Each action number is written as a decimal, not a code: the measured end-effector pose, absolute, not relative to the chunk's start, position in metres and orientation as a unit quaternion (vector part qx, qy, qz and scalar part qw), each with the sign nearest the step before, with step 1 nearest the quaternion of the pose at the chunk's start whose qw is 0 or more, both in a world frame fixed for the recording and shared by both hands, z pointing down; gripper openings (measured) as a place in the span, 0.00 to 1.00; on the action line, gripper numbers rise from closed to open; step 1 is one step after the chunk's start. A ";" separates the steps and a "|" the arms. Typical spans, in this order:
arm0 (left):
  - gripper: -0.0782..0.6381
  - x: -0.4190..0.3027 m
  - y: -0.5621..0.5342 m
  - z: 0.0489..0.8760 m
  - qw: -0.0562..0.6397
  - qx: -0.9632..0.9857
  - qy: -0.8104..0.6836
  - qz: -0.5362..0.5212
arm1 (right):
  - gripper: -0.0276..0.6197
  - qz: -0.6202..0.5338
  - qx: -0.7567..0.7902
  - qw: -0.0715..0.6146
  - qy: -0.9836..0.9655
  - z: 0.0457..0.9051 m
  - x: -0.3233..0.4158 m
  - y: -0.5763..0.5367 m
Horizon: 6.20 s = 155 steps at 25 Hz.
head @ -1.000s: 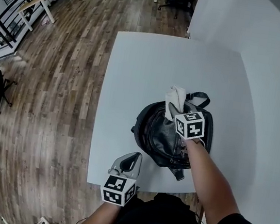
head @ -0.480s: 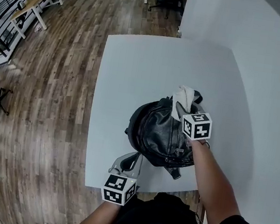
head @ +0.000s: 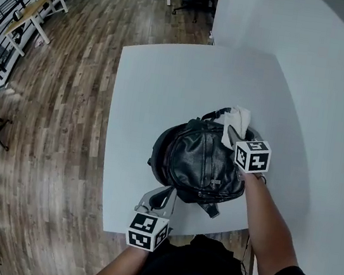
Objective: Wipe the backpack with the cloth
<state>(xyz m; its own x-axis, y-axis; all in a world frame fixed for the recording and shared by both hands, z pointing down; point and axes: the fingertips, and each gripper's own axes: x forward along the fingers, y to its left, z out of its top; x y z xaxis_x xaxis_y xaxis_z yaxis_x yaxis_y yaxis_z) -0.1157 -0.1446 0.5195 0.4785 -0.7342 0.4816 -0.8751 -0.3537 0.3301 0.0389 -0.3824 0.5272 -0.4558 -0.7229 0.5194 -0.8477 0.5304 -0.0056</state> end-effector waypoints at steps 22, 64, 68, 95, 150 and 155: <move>0.12 -0.093 -0.143 0.508 0.269 0.831 -0.469 0.127 | 0.24 0.134 0.530 0.227 -0.806 0.510 0.118 -0.373; 0.12 -0.193 -0.098 0.515 0.291 0.769 -0.560 0.099 | 0.24 0.179 0.304 0.176 -0.919 0.537 -0.182 -0.260; 0.12 -0.202 -0.095 0.514 0.292 0.763 -0.569 0.096 | 0.24 0.179 0.295 0.179 -0.921 0.540 -0.196 -0.258; 0.12 -0.170 -0.112 0.517 0.292 0.781 -0.542 0.103 | 0.24 0.188 0.349 0.212 -0.893 0.568 -0.130 -0.274; 0.12 -0.004 -0.129 0.505 0.268 0.847 -0.446 0.108 | 0.24 0.158 0.486 0.194 -0.837 0.520 0.110 -0.297; 0.12 0.005 -0.127 0.504 0.268 0.850 -0.440 0.108 | 0.24 0.156 0.496 0.194 -0.832 0.517 0.127 -0.296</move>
<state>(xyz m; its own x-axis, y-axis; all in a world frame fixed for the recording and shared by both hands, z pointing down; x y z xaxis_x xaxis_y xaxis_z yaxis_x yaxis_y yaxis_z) 0.0051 -0.1267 0.5045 0.5894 -0.6901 0.4201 -0.8062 -0.4691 0.3605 0.1266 -0.2960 0.5174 -0.4322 -0.7649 0.4775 -0.8862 0.4583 -0.0679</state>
